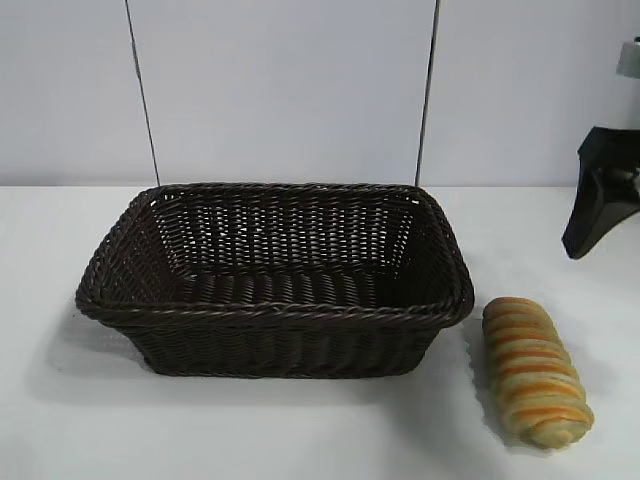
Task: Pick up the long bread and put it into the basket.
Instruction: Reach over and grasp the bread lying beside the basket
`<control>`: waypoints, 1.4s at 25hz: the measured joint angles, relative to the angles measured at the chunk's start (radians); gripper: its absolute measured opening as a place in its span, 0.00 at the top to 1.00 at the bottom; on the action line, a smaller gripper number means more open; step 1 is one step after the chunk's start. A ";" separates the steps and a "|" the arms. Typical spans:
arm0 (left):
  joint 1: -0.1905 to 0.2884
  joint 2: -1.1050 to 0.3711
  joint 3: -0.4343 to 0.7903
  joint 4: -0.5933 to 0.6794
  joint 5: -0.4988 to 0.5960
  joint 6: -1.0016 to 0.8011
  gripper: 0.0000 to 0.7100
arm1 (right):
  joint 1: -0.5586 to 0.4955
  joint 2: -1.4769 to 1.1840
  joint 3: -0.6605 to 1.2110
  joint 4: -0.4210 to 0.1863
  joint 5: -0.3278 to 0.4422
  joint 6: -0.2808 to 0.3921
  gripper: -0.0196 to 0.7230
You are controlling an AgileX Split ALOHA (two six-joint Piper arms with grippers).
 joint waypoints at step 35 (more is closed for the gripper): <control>0.000 0.000 0.000 0.000 0.000 0.000 0.05 | 0.081 0.263 0.005 0.048 -0.172 0.014 0.42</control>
